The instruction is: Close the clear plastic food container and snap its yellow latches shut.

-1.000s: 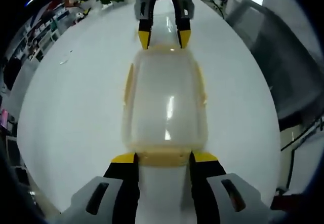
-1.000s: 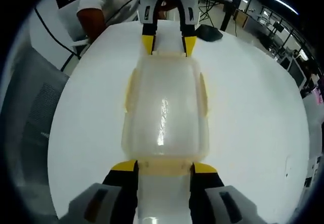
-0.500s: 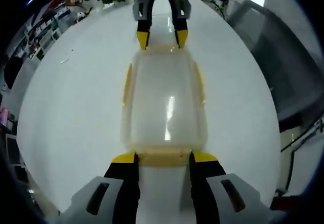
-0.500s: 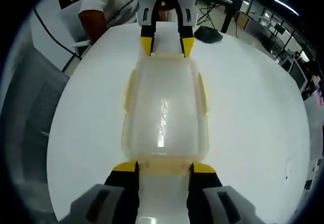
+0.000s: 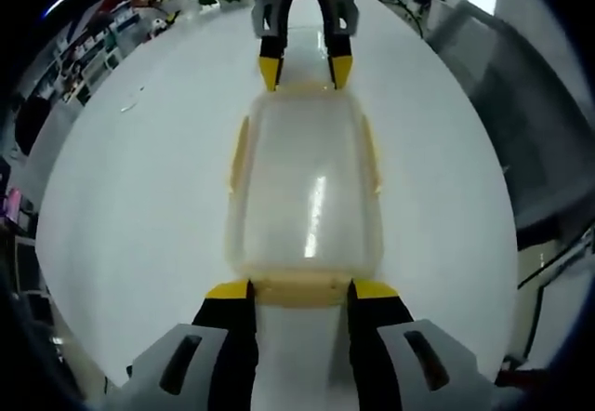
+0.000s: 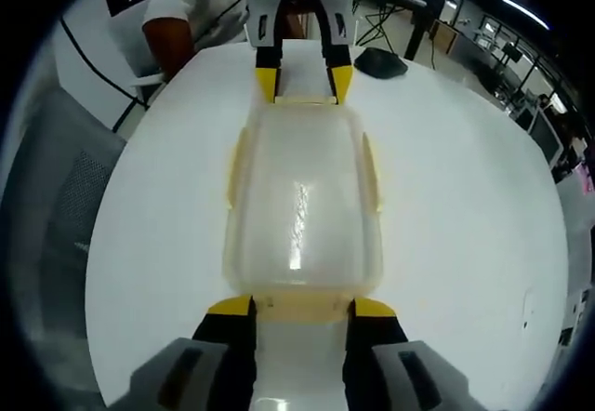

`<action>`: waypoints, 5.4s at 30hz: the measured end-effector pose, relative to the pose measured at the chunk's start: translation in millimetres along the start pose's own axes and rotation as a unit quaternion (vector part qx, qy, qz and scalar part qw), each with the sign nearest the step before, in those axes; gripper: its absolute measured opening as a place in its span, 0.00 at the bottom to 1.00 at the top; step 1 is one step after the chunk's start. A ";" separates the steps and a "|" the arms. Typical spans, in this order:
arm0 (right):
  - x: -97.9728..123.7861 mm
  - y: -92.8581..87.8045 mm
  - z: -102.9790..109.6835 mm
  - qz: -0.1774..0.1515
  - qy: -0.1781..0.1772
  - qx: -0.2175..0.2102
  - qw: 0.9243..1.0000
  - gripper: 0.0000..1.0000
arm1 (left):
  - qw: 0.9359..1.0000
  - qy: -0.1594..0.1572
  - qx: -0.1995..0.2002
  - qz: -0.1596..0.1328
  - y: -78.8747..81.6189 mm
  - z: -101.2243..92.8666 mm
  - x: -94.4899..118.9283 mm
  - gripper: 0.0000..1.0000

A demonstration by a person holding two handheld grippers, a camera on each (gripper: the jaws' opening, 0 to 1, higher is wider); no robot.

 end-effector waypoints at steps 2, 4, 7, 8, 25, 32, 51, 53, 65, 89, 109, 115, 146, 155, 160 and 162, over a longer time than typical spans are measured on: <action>0.7 0.1 1.5 0.003 0.004 0.007 1.000 0.33 | 1.000 -0.002 0.003 0.007 1.1 -3.6 -1.0 0.36; 2.4 1.6 4.6 0.003 0.008 0.005 1.000 0.33 | 1.000 0.000 -0.003 0.020 0.8 -5.8 -0.6 0.36; 4.2 4.5 5.4 0.002 0.004 0.011 1.000 0.33 | 1.000 0.001 0.002 0.021 -0.3 -6.9 4.3 0.36; 5.9 6.1 5.5 0.000 0.003 0.013 1.000 0.33 | 1.000 0.001 -0.001 0.023 -1.1 -8.2 5.2 0.36; 30.9 5.7 -0.1 -0.005 -0.012 0.020 1.000 0.34 | 0.999 0.020 -0.003 0.028 18.4 -13.2 21.0 0.36; 45.5 4.0 -4.6 -0.011 -0.020 0.023 0.999 0.34 | 0.999 0.028 -0.004 0.026 29.6 -14.1 30.9 0.36; 89.4 -19.8 -12.3 -0.008 -0.031 0.023 0.999 0.34 | 0.999 0.039 0.001 0.012 80.9 -19.1 49.7 0.35; 94.1 -23.0 -12.1 -0.007 -0.029 0.022 0.999 0.34 | 0.999 0.041 -0.001 0.015 86.5 -19.6 50.1 0.35; 114.0 -48.1 -15.7 -0.002 -0.032 0.030 0.999 0.34 | 0.999 0.046 0.003 0.016 119.7 -21.7 46.8 0.35; 138.6 -109.9 -26.6 -0.003 -0.032 0.042 0.999 0.34 | 0.998 0.061 0.011 0.007 181.1 -20.4 22.8 0.35; 150.7 -148.5 -34.5 -0.003 -0.028 0.052 0.998 0.34 | 0.998 0.064 0.021 -0.003 216.3 -15.7 2.5 0.35; 154.9 -159.9 -37.2 -0.002 -0.026 0.055 0.998 0.34 | 0.998 0.064 0.022 -0.007 227.7 -14.7 -1.7 0.35; 156.3 -204.6 -45.1 0.008 -0.011 0.047 0.999 0.34 | 0.998 0.050 0.023 -0.009 262.7 -3.6 -27.9 0.35; 150.4 -206.1 -44.8 0.006 -0.008 0.045 0.999 0.35 | 0.999 0.044 0.024 -0.004 259.0 -0.8 -33.0 0.35; 147.9 -207.9 -43.4 0.006 -0.003 0.040 0.999 0.35 | 0.999 0.036 0.028 -0.003 257.9 0.5 -37.9 0.35; 146.5 -208.5 -44.1 0.006 -0.004 0.041 0.999 0.35 | 0.999 0.037 0.027 -0.002 257.4 1.5 -39.7 0.36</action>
Point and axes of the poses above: the point that each gripper's makers call its tool centre point, and the gripper's own axes: x roughly backward along the fingers, z roughly to its left, y roughly out of its top, the point moved 4 cm from there along x, roughly backward along the fingers, and after that the axes turned 12 degrees about -y, right-handed, at the moved point
